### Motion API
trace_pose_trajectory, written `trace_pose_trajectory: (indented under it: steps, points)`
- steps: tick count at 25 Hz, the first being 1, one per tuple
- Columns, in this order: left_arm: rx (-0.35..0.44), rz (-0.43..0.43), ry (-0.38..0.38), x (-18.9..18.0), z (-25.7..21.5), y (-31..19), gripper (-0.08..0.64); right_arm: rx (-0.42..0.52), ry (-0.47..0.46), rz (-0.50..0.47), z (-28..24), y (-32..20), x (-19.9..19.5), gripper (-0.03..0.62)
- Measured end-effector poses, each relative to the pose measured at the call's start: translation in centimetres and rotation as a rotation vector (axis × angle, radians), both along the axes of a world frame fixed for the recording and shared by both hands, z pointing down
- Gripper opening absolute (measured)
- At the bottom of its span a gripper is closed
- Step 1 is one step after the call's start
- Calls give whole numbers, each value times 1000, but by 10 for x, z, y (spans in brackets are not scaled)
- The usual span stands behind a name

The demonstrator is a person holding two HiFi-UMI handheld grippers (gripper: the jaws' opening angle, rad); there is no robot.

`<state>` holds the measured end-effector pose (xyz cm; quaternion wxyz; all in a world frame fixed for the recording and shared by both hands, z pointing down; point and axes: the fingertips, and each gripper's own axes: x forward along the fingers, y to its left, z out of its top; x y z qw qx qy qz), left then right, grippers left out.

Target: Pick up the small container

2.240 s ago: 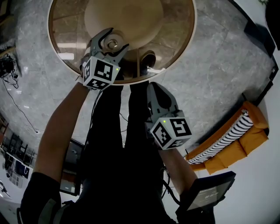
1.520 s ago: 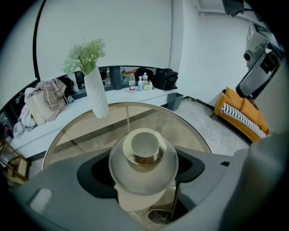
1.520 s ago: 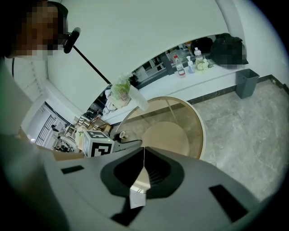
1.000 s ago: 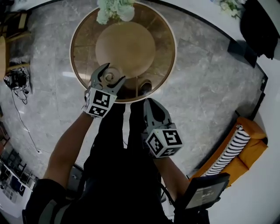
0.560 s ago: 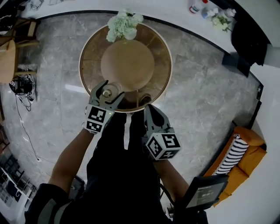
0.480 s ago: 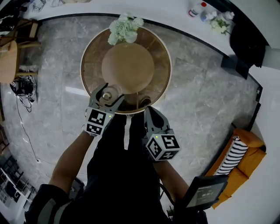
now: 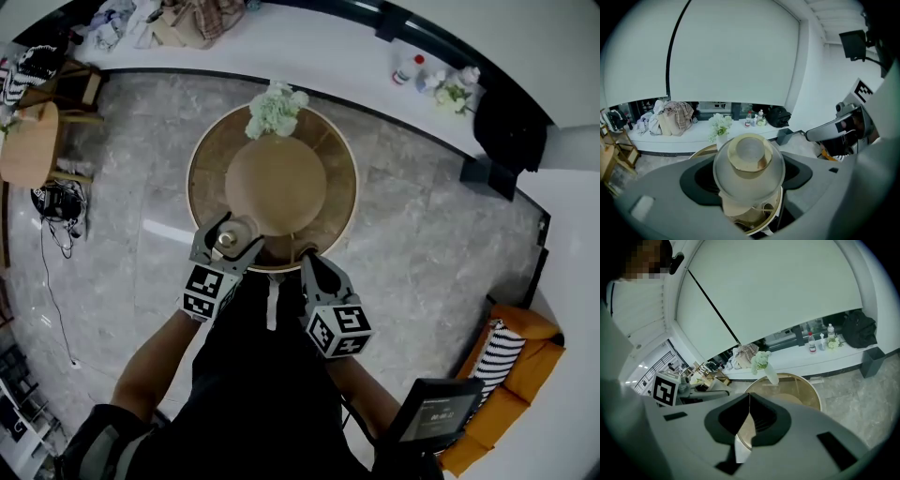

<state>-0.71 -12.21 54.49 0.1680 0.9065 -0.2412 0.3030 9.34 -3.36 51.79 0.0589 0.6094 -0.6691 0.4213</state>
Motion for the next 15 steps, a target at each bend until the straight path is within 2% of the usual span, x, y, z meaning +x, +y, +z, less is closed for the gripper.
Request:
trace_pose_trajectory:
  steps: [7, 15]
  points:
    - [-65, -79, 13, 0, -32, 17, 331, 48, -11, -71, -31, 6, -3, 7]
    - [-94, -145, 51, 10, -59, 34, 332, 68, -24, -134, -46, 18, 5, 8]
